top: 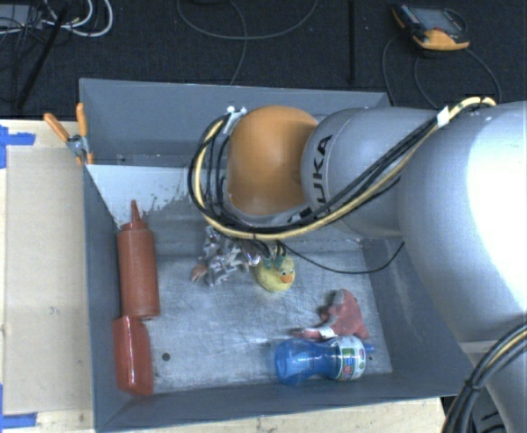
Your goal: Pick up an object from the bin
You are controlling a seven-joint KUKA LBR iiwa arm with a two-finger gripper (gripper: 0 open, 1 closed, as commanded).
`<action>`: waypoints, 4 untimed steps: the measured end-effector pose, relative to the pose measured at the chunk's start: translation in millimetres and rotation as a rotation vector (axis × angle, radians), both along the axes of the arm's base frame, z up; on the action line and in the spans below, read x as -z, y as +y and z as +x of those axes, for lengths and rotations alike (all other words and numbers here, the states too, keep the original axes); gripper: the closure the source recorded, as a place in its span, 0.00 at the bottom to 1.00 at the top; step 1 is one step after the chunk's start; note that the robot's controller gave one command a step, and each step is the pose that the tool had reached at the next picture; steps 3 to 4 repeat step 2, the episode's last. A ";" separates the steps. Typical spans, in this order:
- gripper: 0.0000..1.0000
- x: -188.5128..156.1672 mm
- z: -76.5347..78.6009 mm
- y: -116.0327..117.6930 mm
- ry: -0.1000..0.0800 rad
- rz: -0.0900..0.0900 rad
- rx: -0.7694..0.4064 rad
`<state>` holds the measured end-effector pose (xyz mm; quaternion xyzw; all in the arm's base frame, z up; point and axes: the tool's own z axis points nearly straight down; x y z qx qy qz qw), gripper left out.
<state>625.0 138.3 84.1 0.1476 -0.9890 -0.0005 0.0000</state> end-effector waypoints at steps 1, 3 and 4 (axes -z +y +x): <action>1.00 -46.0 1.0 0.3 -0.004 0.000 0.001; 1.00 -9.2 -1.2 -0.5 0.004 -0.001 0.005; 1.00 -9.2 -1.2 -0.5 0.004 -0.001 0.005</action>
Offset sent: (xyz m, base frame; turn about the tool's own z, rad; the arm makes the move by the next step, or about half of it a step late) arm -0.0001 0.0000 0.0118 0.0000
